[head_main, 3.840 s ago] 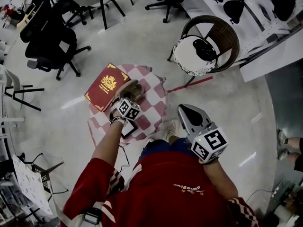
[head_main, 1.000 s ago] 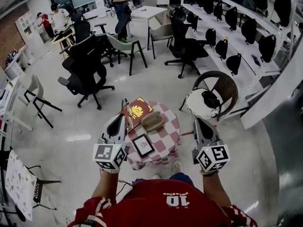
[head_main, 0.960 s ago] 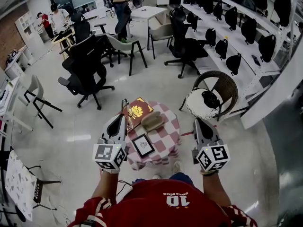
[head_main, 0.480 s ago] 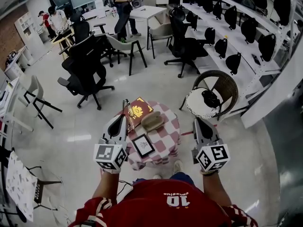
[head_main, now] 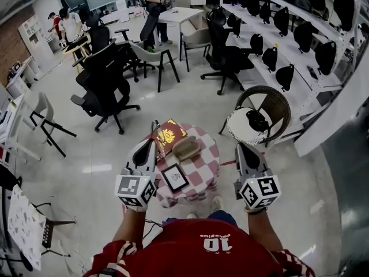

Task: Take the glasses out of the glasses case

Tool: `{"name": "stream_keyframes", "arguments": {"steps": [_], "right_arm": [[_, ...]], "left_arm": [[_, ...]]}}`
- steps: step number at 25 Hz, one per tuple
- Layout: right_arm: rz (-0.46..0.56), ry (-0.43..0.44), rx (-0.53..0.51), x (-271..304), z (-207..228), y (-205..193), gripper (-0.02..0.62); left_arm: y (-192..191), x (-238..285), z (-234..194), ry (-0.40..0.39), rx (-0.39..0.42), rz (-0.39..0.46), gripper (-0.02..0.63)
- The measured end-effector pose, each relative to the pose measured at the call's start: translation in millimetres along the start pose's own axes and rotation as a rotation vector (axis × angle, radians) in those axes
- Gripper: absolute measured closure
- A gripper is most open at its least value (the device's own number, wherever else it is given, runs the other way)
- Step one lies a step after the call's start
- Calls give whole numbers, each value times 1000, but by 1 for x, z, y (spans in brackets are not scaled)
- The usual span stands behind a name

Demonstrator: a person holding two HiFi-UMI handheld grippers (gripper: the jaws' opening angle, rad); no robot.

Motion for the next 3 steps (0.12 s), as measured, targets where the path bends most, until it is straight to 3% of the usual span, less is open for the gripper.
{"name": "stream_keyframes", "arguments": {"steps": [3], "right_arm": [[3,4,-3,0,0,1,583]], "left_arm": [[1,1,1,-3,2,5,585]]}}
Point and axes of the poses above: the fingertips, and each gripper's own axes: x forward along the fingers, z to its right, y out of its top, the point moved 2 cm from there along -x, backward along the fingers, and after that the axes turned 1 degree about x, right-handed, at the moved point
